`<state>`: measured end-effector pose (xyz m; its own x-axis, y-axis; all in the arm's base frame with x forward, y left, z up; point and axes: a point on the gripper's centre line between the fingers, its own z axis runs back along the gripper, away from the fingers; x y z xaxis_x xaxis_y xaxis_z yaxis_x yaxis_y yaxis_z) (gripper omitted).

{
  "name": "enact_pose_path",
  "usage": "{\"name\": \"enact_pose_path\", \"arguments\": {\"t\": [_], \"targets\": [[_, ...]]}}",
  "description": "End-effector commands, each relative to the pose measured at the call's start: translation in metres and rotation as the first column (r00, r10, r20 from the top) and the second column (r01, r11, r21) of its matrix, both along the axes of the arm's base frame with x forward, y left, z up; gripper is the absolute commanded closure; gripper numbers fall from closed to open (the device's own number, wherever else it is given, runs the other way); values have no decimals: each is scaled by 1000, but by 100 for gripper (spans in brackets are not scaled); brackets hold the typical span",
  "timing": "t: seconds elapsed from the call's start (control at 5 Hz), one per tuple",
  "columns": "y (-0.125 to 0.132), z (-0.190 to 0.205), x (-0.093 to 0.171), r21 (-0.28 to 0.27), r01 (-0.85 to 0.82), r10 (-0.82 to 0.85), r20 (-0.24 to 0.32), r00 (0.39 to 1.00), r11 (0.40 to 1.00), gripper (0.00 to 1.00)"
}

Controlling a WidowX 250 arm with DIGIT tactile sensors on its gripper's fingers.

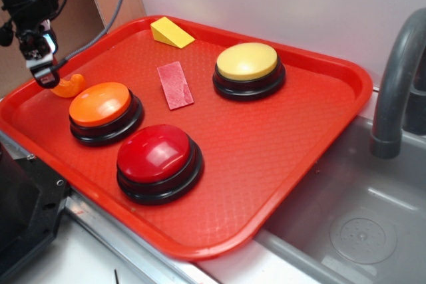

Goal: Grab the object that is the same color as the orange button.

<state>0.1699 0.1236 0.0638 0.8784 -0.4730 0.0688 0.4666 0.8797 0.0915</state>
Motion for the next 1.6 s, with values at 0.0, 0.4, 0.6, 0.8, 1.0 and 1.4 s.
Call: {"name": "enact_pose_path", "arguments": {"t": [0.0, 0.4, 0.6, 0.8, 1.0, 1.4], "targets": [[-8, -13, 16, 15, 72, -72, 33, 997, 997, 0], [-10, -13, 24, -4, 74, -73, 36, 997, 997, 0], [-8, -20, 26, -1, 72, -71, 25, 997, 997, 0], [-9, -28, 25, 16, 75, -75, -3, 997, 997, 0], [-9, -28, 25, 20, 76, -76, -3, 997, 997, 0], [-3, -32, 21, 23, 48, -48, -4, 999, 999, 100]]}}
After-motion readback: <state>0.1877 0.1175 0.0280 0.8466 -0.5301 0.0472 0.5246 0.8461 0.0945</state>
